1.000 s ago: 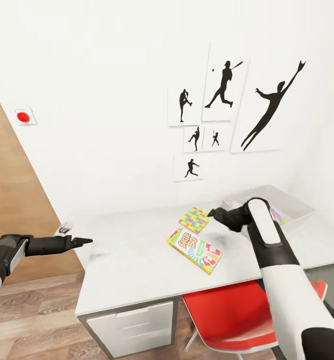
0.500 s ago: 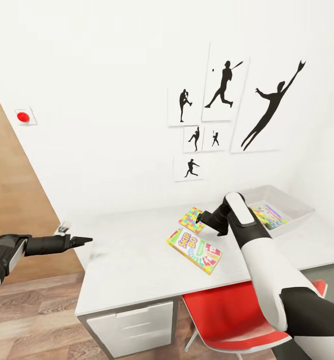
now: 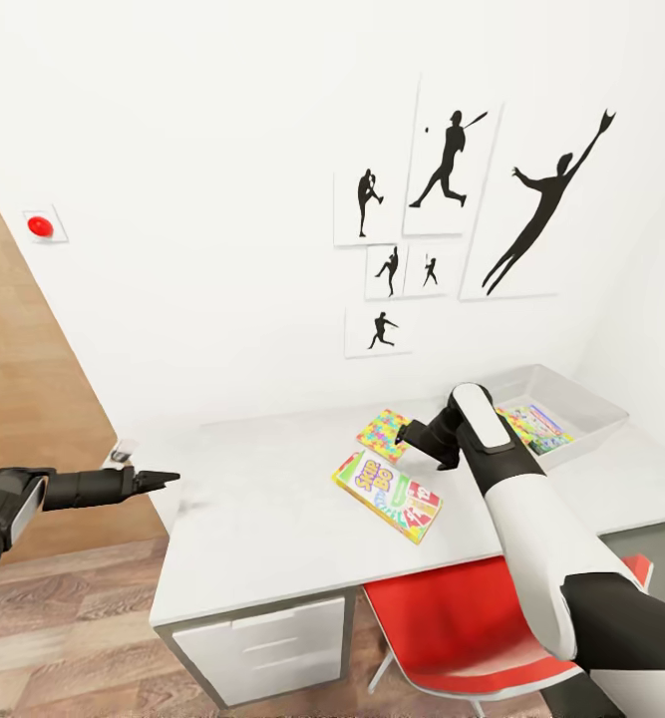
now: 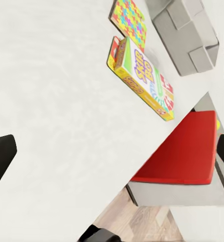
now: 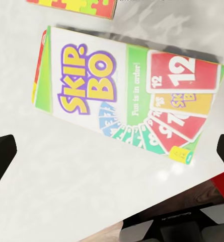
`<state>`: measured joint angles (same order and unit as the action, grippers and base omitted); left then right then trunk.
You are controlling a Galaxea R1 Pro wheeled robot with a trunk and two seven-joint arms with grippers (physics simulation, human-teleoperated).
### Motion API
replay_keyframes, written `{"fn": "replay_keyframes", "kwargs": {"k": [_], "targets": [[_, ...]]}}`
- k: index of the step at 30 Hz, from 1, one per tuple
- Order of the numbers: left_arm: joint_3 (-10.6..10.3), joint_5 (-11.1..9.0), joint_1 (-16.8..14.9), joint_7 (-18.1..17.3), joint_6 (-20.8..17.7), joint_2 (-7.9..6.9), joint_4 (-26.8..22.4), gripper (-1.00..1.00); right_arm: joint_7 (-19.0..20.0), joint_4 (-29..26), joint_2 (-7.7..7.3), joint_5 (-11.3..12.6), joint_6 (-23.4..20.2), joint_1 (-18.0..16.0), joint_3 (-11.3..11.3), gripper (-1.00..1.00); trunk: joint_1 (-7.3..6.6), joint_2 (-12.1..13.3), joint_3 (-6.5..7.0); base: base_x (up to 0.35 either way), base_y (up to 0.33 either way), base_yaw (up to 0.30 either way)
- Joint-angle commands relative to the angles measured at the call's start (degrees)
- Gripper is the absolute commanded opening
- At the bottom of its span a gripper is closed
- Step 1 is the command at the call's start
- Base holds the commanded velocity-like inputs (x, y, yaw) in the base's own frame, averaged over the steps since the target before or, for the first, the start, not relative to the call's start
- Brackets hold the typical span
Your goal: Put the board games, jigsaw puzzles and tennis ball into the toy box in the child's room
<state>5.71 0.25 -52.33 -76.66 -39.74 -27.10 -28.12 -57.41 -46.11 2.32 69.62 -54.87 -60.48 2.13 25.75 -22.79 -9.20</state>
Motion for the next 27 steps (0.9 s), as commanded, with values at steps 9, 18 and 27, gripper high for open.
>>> {"fn": "replay_keyframes", "kwargs": {"k": [9, 18, 27], "targets": [[0.46, 0.19, -0.8, -10.67, -3.88, -2.6, -1.07, 1.0, -0.6, -0.09, -0.72, 0.62, -0.31, -0.12, 0.16, 1.0, 0.03, -0.13, -0.97, 0.0, 0.0, 0.0], [0.56, 0.05, -4.28, -11.87, -12.43, -2.25, -9.03, 1.0, -0.57, -0.12, -0.74, 0.61, -0.22, -0.08, 0.15, 1.0, 0.03, -0.13, -1.82, 0.0, 0.0, 0.0], [0.66, 0.01, -4.44, -13.13, -12.9, -2.61, -10.27, 1.0, -0.56, -2.39, -0.89, 0.6, -0.17, 0.14, 0.05, 1.0, 0.03, -0.13, -2.65, 0.0, 0.0, 0.0]]}}
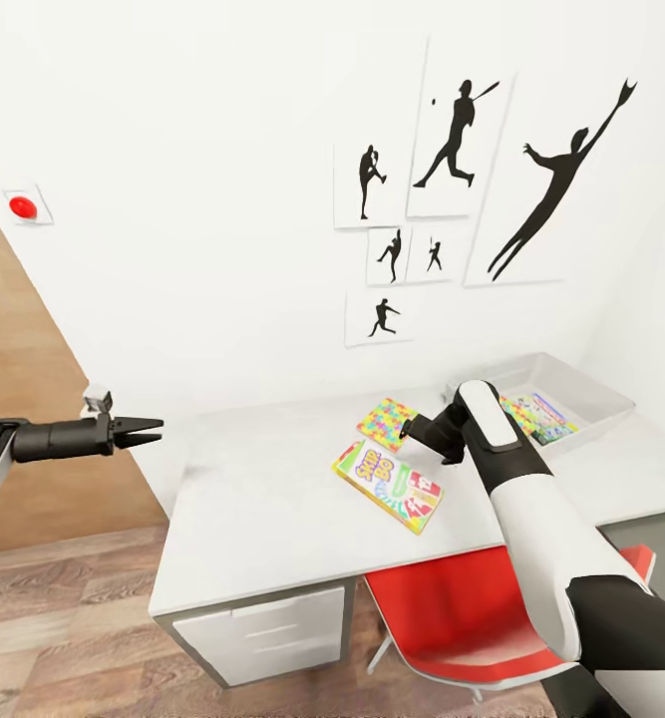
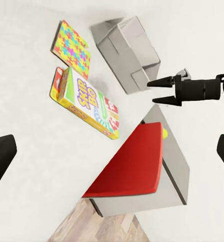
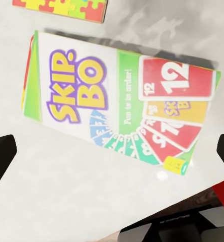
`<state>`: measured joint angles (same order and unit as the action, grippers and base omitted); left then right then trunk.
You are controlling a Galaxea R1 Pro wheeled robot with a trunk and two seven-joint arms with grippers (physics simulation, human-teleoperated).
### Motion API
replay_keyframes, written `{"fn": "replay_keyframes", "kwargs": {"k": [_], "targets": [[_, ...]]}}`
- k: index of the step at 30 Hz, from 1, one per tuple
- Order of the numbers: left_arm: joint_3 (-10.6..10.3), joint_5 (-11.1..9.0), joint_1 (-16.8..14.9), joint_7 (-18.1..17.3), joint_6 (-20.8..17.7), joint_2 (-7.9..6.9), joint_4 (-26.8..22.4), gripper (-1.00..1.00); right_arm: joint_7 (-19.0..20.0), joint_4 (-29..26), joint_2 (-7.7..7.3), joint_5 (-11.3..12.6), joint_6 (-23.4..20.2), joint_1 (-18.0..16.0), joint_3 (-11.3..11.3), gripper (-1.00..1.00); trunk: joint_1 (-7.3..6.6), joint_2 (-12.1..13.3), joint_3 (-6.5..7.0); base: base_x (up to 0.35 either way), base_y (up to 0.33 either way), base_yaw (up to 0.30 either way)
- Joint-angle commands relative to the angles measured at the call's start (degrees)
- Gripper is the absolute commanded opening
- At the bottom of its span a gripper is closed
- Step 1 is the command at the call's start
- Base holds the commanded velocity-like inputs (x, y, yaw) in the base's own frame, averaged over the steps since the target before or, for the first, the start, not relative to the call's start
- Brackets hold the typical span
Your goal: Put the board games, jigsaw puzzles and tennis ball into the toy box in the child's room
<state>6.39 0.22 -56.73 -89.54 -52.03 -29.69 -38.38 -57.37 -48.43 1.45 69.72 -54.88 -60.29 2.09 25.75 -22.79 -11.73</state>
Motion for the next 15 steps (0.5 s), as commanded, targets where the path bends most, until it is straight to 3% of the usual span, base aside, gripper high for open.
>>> {"fn": "replay_keyframes", "kwargs": {"k": [1, 6, 15], "targets": [[-0.03, 0.04, -0.05, -0.39, -0.61, -0.08, -0.01, 1.0, -0.61, -0.44, -0.02, 0.51, -0.19, -0.04, 0.07, 1.0, 0.03, -0.12, -0.18, 0.0, 0.0, 0.0], [0.02, 0.08, -0.05, -0.46, -0.53, -0.38, -0.06, 1.0, -0.63, -2.69, 0.0, 0.51, -0.23, 0.2, 0.17, 1.0, 0.03, -0.12, -0.27, 0.0, 0.016, 0.0], [0.02, 0.13, -0.05, -0.46, -0.48, -1.08, -0.09, 1.0, -0.64, -2.98, 0.04, 0.51, -0.23, 0.26, 0.19, 1.0, 0.03, -0.12, -0.28, 0.019, 0.167, 0.0]]}}
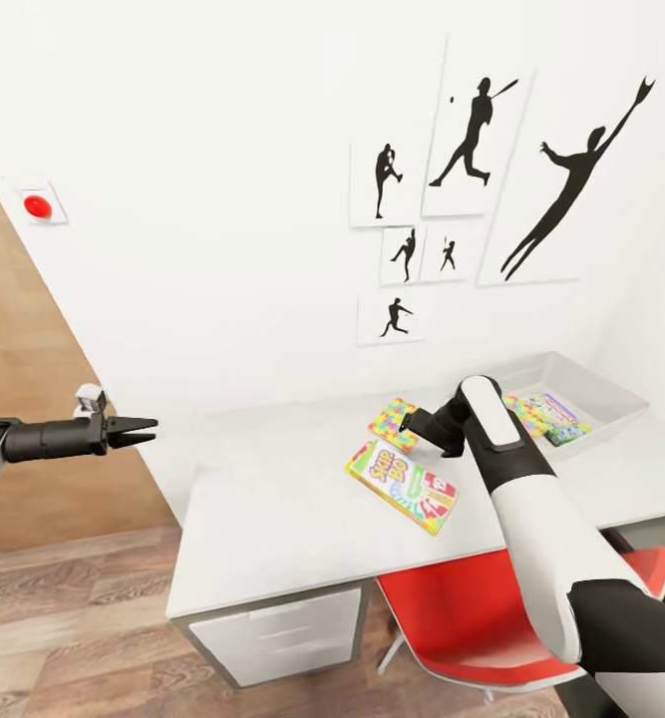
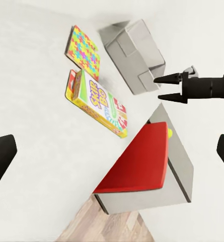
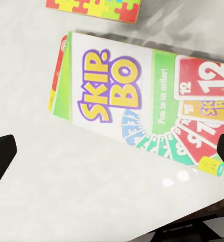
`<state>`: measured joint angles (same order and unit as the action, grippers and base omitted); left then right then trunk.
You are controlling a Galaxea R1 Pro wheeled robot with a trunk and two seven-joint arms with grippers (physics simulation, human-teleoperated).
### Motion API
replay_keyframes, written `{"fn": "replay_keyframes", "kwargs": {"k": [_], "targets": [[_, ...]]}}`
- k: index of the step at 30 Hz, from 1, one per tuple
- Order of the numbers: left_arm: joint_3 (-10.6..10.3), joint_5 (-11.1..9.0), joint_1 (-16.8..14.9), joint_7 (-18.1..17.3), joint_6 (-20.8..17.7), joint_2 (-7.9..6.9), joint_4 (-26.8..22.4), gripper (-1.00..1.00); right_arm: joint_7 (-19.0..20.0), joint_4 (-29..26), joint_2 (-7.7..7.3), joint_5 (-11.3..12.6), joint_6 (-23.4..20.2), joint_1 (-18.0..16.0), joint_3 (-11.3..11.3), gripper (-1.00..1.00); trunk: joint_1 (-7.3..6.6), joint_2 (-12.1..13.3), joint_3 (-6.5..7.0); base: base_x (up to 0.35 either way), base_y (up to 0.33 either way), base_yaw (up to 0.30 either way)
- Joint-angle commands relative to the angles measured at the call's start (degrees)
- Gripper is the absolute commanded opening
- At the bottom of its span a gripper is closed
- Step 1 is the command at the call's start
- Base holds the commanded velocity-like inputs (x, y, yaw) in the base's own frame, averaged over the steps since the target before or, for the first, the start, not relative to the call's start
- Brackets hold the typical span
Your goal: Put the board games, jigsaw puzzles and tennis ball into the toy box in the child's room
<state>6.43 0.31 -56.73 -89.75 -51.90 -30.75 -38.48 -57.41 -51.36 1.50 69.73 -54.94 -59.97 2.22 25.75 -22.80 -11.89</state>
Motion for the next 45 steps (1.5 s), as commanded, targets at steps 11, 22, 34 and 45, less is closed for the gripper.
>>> {"fn": "replay_keyframes", "kwargs": {"k": [11, 22, 34, 45], "targets": [[-0.02, 0.05, -0.05, -0.25, -0.27, -0.1, -0.02, 1.0, -0.6, -0.05, 0.0, 0.5, -0.17, -0.06, -0.01, 1.0, 0.04, -0.12, -0.12, 0.096, 0.064, -0.029], [-0.02, 0.04, -0.05, -0.25, -0.15, -0.1, -0.02, 1.0, -0.52, -0.05, 0.07, 0.5, -0.13, -0.06, 0.14, 1.0, 0.04, -0.12, -0.12, 0.033, 0.074, -0.158], [0.03, 0.04, -0.05, -0.25, -0.12, -0.1, -0.02, 1.0, -0.54, -0.05, 0.08, 0.5, -0.09, -0.06, 0.15, 1.0, 0.04, -0.12, -0.12, 0.071, 0.036, -0.092], [0.73, 0.04, -0.05, -0.25, -0.14, -0.1, -0.02, 1.0, -0.54, 0.0, 0.11, 0.5, -0.1, -0.06, 0.24, 1.0, 0.04, -0.12, -0.12, 0.107, 0.027, -0.005]]}}
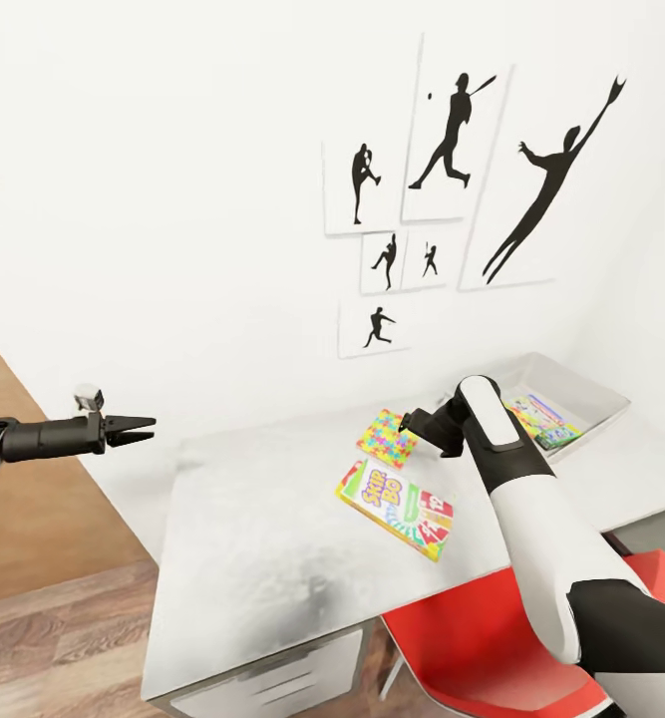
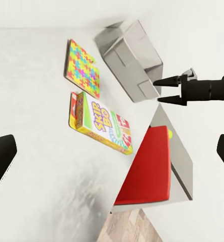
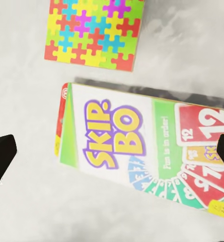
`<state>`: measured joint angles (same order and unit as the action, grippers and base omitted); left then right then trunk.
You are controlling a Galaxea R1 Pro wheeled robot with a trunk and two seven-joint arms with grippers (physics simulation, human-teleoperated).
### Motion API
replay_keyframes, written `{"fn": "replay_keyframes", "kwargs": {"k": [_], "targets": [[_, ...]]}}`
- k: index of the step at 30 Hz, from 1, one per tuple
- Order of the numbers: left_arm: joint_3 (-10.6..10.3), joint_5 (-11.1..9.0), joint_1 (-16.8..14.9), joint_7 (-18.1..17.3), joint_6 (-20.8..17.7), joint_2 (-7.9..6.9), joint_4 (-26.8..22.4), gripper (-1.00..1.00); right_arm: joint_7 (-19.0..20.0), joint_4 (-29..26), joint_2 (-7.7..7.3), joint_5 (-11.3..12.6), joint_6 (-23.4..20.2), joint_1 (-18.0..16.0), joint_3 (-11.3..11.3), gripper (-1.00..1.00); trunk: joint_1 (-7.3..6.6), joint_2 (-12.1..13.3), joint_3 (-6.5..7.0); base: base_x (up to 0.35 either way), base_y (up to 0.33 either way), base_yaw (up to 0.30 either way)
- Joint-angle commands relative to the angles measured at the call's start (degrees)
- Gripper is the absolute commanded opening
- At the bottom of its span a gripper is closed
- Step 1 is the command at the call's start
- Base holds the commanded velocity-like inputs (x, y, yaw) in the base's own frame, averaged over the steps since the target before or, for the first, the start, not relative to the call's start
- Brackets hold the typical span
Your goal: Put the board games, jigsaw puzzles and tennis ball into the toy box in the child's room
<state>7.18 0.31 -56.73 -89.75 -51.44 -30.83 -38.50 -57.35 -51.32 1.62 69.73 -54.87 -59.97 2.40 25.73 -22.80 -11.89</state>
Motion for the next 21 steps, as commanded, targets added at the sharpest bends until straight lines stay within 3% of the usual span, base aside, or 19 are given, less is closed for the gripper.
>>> {"fn": "replay_keyframes", "kwargs": {"k": [1, 21], "targets": [[-0.01, 0.05, -0.05, -0.25, -0.6, -0.02, 0.0, 1.0, -0.61, -0.04, 0.0, 0.5, -0.16, -0.06, 0.06, 1.0, 0.05, -0.12, -0.12, 0.144, 0.041, 0.0], [0.02, -0.04, -0.05, -0.25, -0.6, -0.02, 0.0, 1.0, -0.62, 0.14, 0.02, 0.48, -0.15, -0.06, 0.06, 1.0, 0.05, -0.12, -0.41, 0.024, 0.002, 0.0]]}}
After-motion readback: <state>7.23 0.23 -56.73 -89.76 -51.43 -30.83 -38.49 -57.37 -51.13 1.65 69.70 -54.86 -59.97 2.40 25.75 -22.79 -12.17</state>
